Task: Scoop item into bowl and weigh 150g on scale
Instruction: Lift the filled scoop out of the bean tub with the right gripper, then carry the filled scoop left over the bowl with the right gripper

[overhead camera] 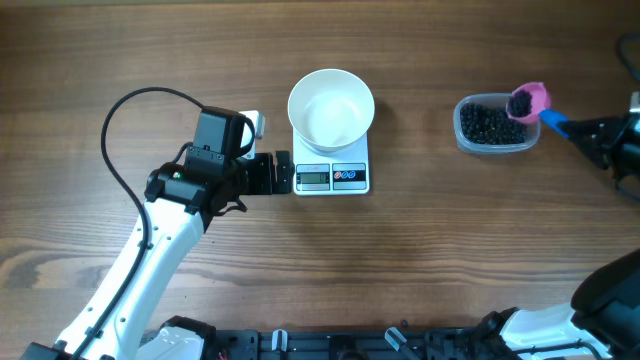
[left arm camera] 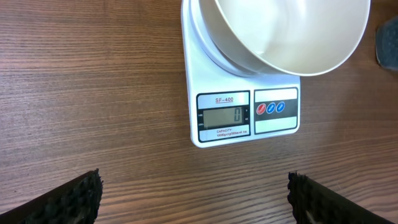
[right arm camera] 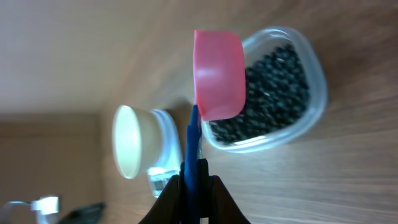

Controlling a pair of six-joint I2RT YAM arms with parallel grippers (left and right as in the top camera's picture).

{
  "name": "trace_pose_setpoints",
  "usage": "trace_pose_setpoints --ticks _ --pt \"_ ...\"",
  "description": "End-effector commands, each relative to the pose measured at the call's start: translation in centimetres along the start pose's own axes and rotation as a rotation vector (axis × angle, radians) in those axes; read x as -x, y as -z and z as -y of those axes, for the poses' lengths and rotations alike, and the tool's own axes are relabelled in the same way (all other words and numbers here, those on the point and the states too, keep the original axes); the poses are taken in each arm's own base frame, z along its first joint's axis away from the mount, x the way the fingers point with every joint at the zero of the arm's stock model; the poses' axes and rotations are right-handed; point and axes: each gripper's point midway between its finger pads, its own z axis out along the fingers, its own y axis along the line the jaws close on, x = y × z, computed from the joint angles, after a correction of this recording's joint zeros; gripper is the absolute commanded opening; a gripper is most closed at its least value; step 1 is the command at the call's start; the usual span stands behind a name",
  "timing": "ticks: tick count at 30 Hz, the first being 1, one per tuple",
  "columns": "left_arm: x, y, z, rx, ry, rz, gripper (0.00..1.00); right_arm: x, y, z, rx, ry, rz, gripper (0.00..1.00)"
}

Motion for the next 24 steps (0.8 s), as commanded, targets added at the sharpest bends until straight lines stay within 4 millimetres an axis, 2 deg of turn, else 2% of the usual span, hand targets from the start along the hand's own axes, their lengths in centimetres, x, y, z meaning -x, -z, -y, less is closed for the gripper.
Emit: trace_pose_setpoints --ticks 1,3,9,12,18,24 --pt "-0.1 -0.3 -0.2 0.014 0.004 -0.007 1.0 0.5 0.5 -2.1 0.18 -0.074 0.03 0.04" --pt "-0.1 -0.3 -0.2 0.014 0.004 -0.007 1.0 0.7 0.8 -2.7 0.224 -0.09 0.037 0.04" --pt "-0.1 -0.3 -0.2 0.014 0.004 -0.006 1.0 1.4 2.3 -6.9 0.483 -0.163 0.048 0.04" --pt "0.2 -0.3 -0.1 0.011 0.002 0.006 1.0 1.3 2.1 -7.2 0.494 -0.183 0.034 0.04" --pt "0.8 -0.3 -0.7 0.05 0.0 0.033 1.0 0.0 0.4 -9.2 0.527 -0.201 -0.049 0.04" --pt "1.1 -0.2 -1.8 0.112 0.055 0.057 1.0 -2.2 -2.7 -12.4 0.555 -0.231 -0.201 0.04"
